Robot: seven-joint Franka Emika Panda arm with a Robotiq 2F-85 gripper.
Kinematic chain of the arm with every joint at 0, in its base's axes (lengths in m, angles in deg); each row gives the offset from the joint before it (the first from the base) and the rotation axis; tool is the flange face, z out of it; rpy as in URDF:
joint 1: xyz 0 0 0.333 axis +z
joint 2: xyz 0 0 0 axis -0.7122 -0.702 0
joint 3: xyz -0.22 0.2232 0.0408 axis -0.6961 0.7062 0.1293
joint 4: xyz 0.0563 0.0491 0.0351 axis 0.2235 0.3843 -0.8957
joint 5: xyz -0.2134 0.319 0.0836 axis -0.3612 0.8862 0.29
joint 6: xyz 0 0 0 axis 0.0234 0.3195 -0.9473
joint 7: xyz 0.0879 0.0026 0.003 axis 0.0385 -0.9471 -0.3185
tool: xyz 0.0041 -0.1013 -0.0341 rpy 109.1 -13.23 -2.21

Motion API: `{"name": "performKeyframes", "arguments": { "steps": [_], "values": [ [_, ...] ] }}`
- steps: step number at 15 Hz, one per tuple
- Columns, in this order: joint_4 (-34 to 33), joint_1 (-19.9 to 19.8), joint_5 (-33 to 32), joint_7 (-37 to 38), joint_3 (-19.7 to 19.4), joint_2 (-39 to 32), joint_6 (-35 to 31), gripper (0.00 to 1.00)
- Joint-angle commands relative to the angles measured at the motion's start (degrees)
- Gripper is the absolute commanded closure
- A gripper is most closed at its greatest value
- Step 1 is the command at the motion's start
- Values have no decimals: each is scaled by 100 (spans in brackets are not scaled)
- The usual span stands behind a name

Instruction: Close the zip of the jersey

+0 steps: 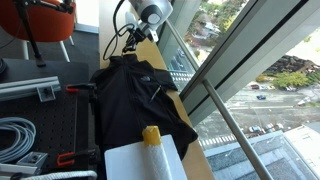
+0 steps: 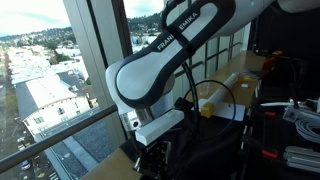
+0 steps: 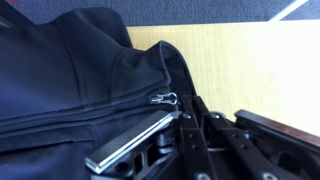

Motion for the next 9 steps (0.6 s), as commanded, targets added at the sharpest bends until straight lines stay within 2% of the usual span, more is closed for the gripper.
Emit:
{"name": "performKeyframes", "arguments": {
  "steps": [1,5,6,7,9],
  "values": [
    [507,-203,0,-196,-62,167,-110,98],
    [797,-369,-40,-435,-244,190,-112,98],
    [884,-370,-84,-426,-302,226,-165,68],
    [933,-392,-124,-480,-333,254,-170,66],
    [1196,-397,-271,-528,-440,510,-312,53]
  ]
}}
